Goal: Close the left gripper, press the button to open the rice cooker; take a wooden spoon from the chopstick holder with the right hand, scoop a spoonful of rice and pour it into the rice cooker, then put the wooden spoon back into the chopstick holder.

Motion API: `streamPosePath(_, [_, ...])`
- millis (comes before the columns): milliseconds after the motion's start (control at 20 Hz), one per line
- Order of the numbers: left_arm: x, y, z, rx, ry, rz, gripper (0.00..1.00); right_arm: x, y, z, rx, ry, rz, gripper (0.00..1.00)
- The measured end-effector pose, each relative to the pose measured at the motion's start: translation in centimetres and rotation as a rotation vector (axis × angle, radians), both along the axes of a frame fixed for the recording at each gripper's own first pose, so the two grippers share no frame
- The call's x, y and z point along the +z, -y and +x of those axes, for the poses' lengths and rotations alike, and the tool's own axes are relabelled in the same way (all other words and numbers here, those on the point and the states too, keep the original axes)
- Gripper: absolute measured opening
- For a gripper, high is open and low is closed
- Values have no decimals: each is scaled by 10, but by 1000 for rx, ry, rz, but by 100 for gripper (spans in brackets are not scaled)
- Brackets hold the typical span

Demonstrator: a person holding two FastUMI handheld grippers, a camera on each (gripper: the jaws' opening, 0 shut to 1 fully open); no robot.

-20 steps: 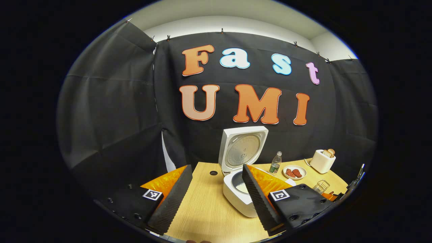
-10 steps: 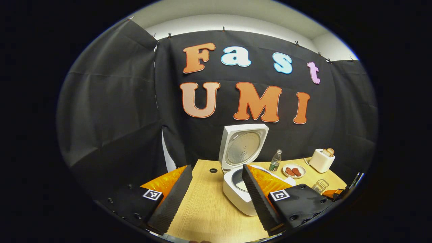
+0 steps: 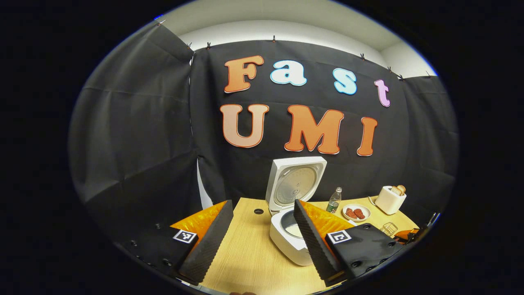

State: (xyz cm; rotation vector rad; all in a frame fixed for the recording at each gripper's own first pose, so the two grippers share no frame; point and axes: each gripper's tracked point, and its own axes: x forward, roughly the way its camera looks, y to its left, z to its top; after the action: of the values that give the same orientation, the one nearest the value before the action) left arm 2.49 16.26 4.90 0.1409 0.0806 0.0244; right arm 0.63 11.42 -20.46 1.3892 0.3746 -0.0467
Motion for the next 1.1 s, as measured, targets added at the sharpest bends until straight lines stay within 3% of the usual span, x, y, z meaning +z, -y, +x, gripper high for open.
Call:
streamPosePath(650, [6, 10, 13, -14, 16, 2, 100, 79, -2, 24, 1, 82, 163, 18])
streamPosePath(1050, [9, 4, 23, -6, 22, -2, 100, 129, -29, 59, 55, 139, 207, 18])
streamPosePath(1100, [10, 3, 24, -4, 24, -3, 100, 136, -34, 65, 64, 146, 208, 22])
